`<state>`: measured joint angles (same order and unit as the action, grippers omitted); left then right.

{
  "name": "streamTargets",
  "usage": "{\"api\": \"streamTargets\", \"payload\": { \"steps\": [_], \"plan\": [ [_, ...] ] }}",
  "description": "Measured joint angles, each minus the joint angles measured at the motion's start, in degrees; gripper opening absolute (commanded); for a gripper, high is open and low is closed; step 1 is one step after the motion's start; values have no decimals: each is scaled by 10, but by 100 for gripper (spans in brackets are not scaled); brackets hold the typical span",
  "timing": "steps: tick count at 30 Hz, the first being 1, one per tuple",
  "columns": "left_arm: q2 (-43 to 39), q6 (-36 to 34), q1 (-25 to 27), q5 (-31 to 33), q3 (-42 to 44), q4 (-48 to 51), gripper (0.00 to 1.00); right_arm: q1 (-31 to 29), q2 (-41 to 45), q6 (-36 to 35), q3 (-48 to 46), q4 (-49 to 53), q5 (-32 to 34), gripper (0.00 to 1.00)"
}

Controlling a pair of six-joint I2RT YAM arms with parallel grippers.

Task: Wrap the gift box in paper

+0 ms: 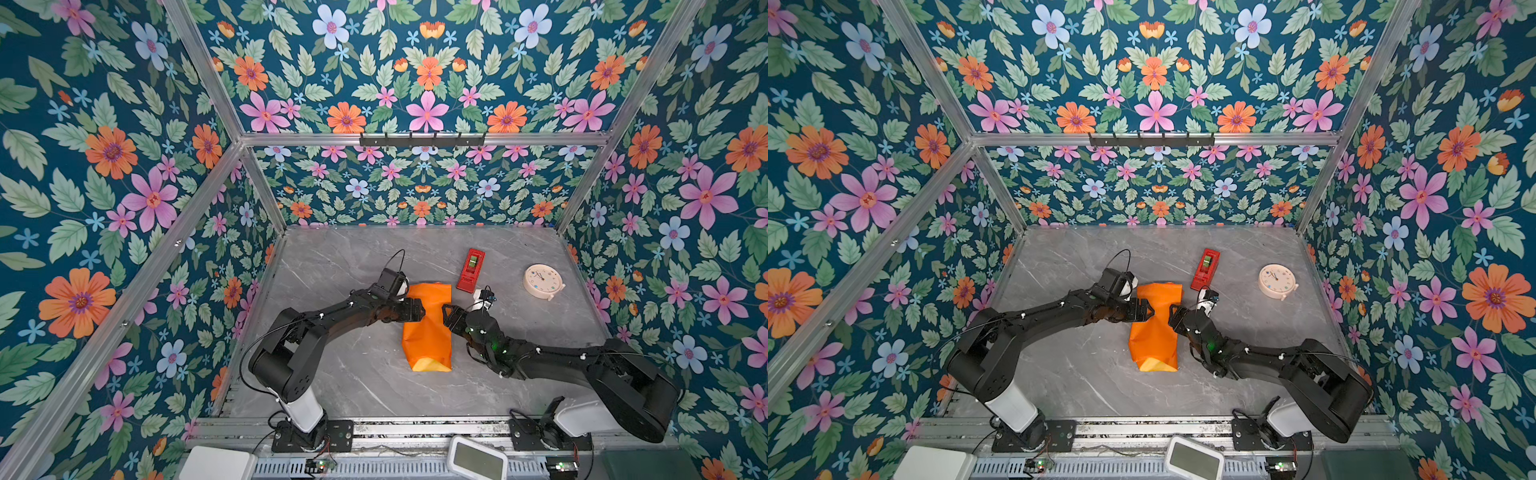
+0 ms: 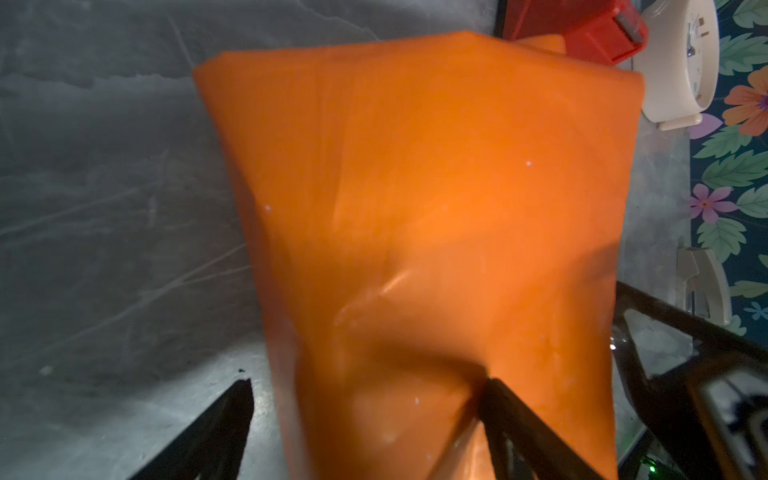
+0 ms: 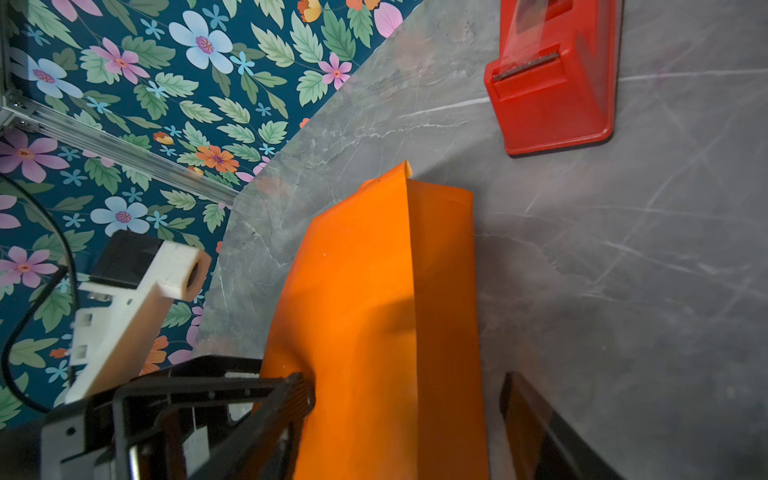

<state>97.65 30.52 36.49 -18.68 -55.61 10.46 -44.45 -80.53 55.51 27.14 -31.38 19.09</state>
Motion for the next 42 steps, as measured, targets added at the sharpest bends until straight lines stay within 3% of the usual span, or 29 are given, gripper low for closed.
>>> {"api": "streamTargets", "payload": {
  "steps": [3, 10, 15, 20, 26, 38, 42],
  "plan": [
    [0, 0, 0, 0, 0, 0, 87, 7, 18, 0, -1, 21, 0, 87],
    [7, 0, 2, -3, -1, -19, 88, 37, 72, -3, -11, 61, -17, 85],
    [7, 0, 2, -4, 1, -21, 87, 48, 105, -27, -7, 80, -63, 74],
    [8, 0, 2, -7, 2, -25, 88, 48, 120, -47, 2, 80, -107, 51],
    [7, 0, 1, -7, 1, -22, 87, 48, 76, -47, 18, 61, -142, 29],
    [7, 0, 1, -5, 0, -21, 87, 47, -32, -30, 49, -17, -164, 0],
    [7, -2, 1, -5, 0, -21, 87, 46, -45, -29, 43, -32, -149, 0]
  ]
}}
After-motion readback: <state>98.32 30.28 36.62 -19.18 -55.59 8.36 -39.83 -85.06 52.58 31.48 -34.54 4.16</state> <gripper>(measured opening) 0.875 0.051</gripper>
